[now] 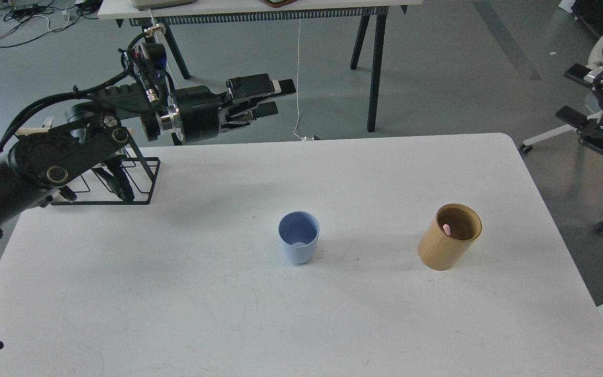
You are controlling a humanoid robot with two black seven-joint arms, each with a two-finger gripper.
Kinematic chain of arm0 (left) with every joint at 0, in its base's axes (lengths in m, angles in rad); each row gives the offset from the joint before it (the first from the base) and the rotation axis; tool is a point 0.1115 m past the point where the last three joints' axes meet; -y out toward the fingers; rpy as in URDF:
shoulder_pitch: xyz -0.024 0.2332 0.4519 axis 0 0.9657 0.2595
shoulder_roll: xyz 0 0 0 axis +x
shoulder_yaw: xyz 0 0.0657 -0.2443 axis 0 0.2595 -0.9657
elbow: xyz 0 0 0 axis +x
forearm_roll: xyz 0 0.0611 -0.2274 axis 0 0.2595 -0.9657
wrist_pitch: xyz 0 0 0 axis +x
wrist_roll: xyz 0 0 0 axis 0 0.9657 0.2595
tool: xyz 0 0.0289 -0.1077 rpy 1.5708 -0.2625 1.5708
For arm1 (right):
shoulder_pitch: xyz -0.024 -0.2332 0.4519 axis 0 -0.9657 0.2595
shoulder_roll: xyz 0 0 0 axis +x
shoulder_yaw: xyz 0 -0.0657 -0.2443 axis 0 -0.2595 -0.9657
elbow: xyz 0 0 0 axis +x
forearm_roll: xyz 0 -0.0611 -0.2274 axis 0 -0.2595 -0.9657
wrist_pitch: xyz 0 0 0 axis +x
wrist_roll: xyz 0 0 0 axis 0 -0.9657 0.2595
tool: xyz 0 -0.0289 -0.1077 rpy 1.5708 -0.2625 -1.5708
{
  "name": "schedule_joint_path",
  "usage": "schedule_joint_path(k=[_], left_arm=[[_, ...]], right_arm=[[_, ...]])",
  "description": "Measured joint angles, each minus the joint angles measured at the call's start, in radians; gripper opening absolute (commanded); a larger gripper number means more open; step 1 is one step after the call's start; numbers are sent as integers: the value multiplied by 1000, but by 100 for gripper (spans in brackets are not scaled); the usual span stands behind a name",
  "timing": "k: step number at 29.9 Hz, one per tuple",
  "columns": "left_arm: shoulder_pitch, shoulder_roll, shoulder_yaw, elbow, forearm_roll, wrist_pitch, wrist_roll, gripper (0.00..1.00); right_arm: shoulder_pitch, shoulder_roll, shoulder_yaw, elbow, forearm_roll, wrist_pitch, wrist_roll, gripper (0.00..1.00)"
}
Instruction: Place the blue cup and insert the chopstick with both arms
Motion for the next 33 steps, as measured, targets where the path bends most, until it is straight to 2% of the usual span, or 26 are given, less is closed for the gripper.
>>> schedule_joint_path(k=[3,6,13,15,22,33], left_arm=[[16,16,-24,0,-109,0,0,98],[33,31,-51,0,-161,0,0,98],[42,38,-75,-1,-179,0,0,98],[42,38,-75,-1,-180,0,0,98],[52,35,-75,10,-180,0,0,98],[77,32,-74,19,-179,0,0,98]], right_arm=[[-9,-75,-8,71,-124,-52,0,98],[-42,-132,-33,138,-299,-202,0,98],[-80,-179,-250,208,-651,-781,0,98],[-81,-179,-325,210,-737,-893,0,98],[-87,-133,-482,208,-950,-940,0,98],[-67,-2,-503,198,-1039,-940,0,98]])
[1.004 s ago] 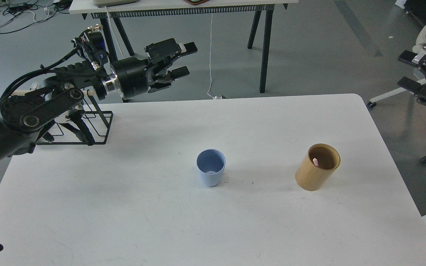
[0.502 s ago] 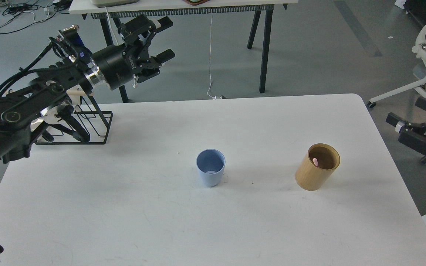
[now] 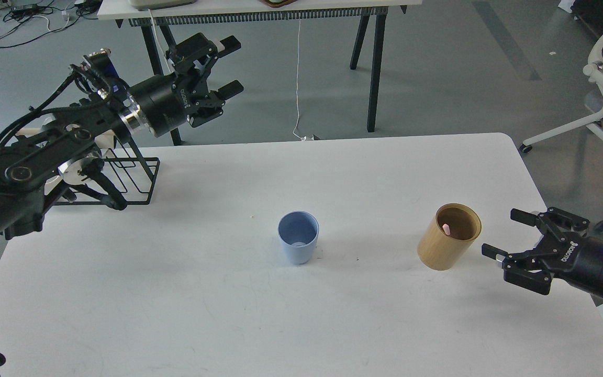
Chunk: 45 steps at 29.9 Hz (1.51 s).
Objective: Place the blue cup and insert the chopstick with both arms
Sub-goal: 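Move the right gripper to the tan holder's rim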
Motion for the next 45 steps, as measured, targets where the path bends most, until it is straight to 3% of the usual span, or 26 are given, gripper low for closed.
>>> schedule_joint_path(k=[18,22,27,32,38,45], left_arm=[[26,-5,0,15,2,0,0,98],[32,-4,1,16,2,0,0,98],[39,-4,1,17,2,0,0,98],[41,-8,1,29,2,0,0,98],[45,-12,1,49,2,0,0,98],[46,-12,1,52,2,0,0,98]], right_arm=[[90,205,-57,-104,-69,0,0,94],[95,248,-59,-127,-69,0,0,83],[97,258,-59,-132,-69,0,0,57],[95,259,-60,-131,-69,0,0,44],[93,257,-60,-128,-69,0,0,33],[94,252,-60,-128,-64,0,0,28]])
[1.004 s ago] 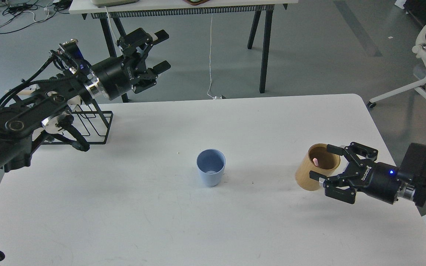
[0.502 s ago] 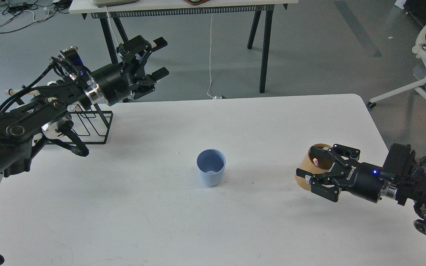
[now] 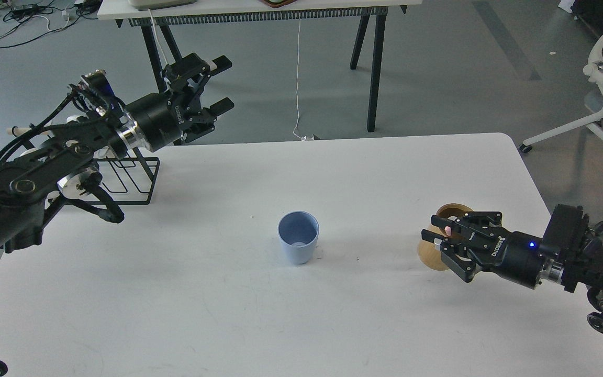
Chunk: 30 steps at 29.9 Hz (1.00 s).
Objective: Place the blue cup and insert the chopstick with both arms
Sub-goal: 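Move the right gripper to the tan holder's rim, then grasp a pink chopstick from the tan holder with the right gripper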
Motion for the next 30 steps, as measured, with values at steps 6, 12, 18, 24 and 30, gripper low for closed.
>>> schedule_joint_path(k=[6,12,18,24,30], left_arm=[[0,1,0,1,1,0,0,98],[0,1,0,5,1,0,0,98],[0,1,0,5,1,0,0,98],[0,0,1,5,3,0,0,98],[0,0,4,5,4,0,0,98]], right_arm=[[1,-4,0,0,3,0,0,22],[1,-12,9,0,10,0,0,15],[-1,-26,11,0,12,0,0,11],[-2,-43,12,-3,17,0,0,7],[-3,-49,22,-6,28,0,0,4]])
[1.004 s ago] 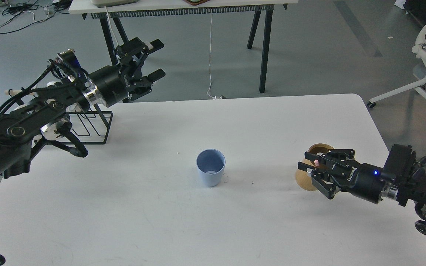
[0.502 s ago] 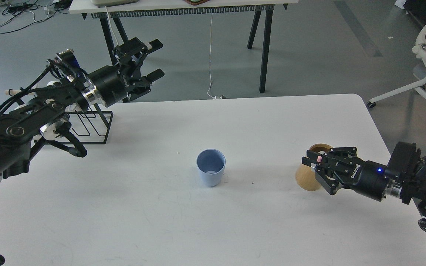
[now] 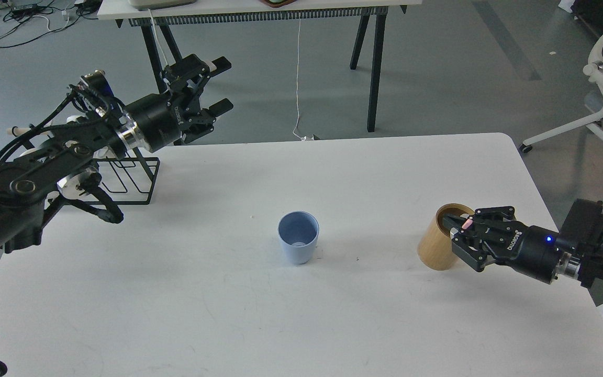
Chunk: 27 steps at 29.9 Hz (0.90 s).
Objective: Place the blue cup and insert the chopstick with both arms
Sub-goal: 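Grasp a pink chopstick from the tan holder with the right gripper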
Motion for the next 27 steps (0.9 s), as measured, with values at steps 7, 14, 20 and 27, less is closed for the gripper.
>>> schedule_joint_path(k=[7,14,20,27], left_arm=[[0,0,0,0,2,0,0,98],[0,-8,2,0,2,0,0,98],[8,-8,3,0,2,0,0,98],[16,-8,4,0,3,0,0,98]], right_arm=[[0,-16,21,0,26,0,0,0],[1,-30,44,0,53,0,0,0],[1,-47,60,3,99,0,0,0],[-11,-51,51,5,105,0,0,23]])
